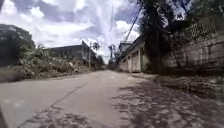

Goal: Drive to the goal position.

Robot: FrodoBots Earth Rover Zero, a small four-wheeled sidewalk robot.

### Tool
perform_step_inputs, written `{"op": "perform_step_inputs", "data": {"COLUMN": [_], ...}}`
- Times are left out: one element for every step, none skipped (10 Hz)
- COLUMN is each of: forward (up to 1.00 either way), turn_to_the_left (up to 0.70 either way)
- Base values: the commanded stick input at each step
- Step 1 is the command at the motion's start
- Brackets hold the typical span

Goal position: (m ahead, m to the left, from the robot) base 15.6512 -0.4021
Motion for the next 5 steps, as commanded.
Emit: {"op": "perform_step_inputs", "data": {"forward": [0.50,0.50,0.50,0.50,0.50], "turn_to_the_left": [0.00,0.00,0.00,0.00,0.00]}}
